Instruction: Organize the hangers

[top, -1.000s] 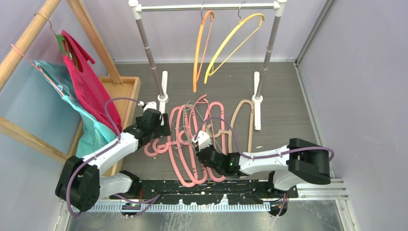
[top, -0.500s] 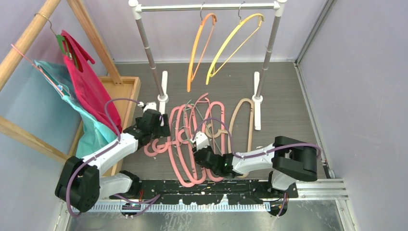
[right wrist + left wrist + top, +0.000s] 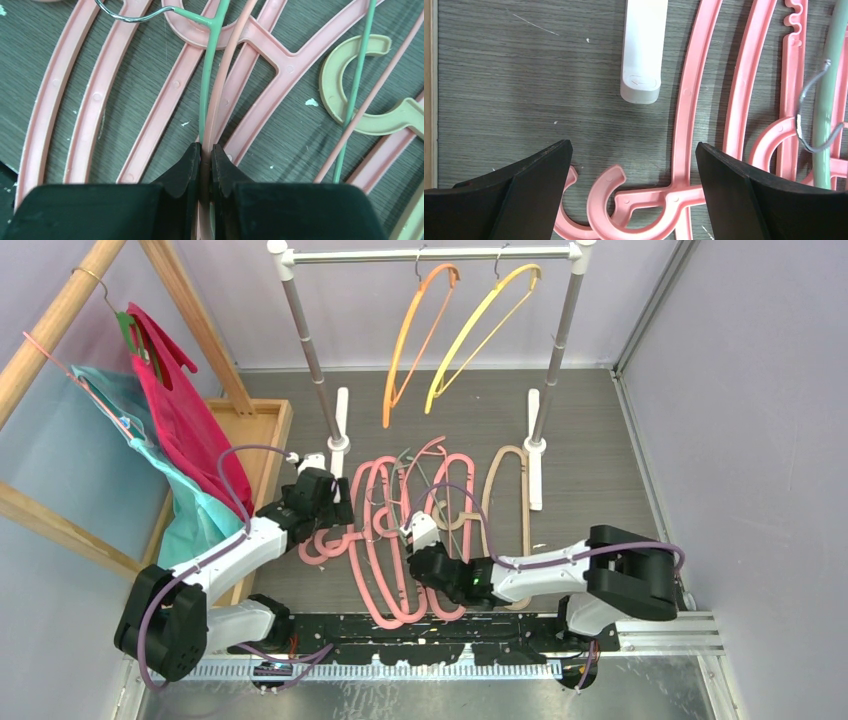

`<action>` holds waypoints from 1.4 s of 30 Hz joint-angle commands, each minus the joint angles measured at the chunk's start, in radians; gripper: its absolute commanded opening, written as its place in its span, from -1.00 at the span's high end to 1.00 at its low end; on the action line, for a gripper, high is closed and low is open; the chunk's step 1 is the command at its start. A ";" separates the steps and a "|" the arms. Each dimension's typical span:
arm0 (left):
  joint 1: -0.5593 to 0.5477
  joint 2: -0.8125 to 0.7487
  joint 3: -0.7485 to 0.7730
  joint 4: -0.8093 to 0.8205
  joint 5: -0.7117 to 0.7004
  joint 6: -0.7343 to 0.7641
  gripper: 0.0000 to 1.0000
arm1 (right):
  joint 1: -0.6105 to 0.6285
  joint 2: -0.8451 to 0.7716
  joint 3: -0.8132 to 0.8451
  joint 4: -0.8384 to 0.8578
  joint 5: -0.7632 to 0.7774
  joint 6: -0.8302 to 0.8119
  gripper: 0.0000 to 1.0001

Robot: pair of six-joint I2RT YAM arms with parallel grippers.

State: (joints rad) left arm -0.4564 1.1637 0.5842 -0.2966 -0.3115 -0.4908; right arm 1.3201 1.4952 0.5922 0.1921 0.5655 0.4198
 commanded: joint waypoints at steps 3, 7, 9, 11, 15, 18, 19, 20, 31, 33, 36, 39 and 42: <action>-0.004 -0.032 -0.002 0.026 -0.021 -0.014 -0.96 | 0.002 -0.198 0.060 -0.047 -0.008 -0.041 0.98; -0.004 -0.025 0.000 0.027 -0.021 -0.014 -0.96 | 0.003 -0.300 0.090 -0.079 -0.018 -0.062 0.98; -0.003 -0.020 0.003 0.029 -0.020 -0.013 -0.96 | 0.002 -0.333 0.091 -0.079 -0.026 -0.066 0.98; -0.004 -0.014 0.004 0.028 -0.020 -0.013 -0.96 | 0.002 -0.338 0.090 -0.076 -0.030 -0.073 0.98; -0.004 -0.010 0.006 0.030 -0.018 -0.012 -0.96 | 0.002 -0.280 0.077 -0.057 -0.038 -0.074 0.97; -0.003 -0.012 0.004 0.029 -0.017 -0.012 -0.96 | 0.002 -0.238 0.054 -0.005 -0.054 -0.066 0.96; -0.004 -0.012 0.003 0.031 -0.018 -0.012 -0.96 | 0.002 -0.224 0.049 0.008 -0.053 -0.066 0.95; -0.004 -0.013 0.003 0.031 -0.018 -0.012 -0.96 | 0.002 -0.208 0.046 0.018 -0.053 -0.065 0.94; -0.004 -0.015 -0.001 0.030 -0.018 -0.015 -0.96 | 0.002 -0.048 0.033 0.071 -0.042 -0.044 0.64; -0.004 -0.016 -0.002 0.031 -0.018 -0.015 -0.96 | 0.002 -0.030 0.031 0.077 -0.048 -0.036 0.55; -0.004 -0.019 -0.006 0.031 -0.018 -0.017 -0.96 | 0.002 -0.013 0.028 0.086 -0.044 -0.023 0.30; -0.003 -0.019 -0.006 0.031 -0.018 -0.018 -0.96 | 0.001 0.001 0.032 0.084 -0.036 -0.018 0.17; -0.004 -0.019 -0.007 0.031 -0.018 -0.018 -0.96 | 0.001 0.005 0.028 0.090 -0.038 -0.021 0.43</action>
State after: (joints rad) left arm -0.4564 1.1587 0.5808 -0.2966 -0.3111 -0.4911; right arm 1.3201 1.4975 0.6079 0.2176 0.5007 0.3843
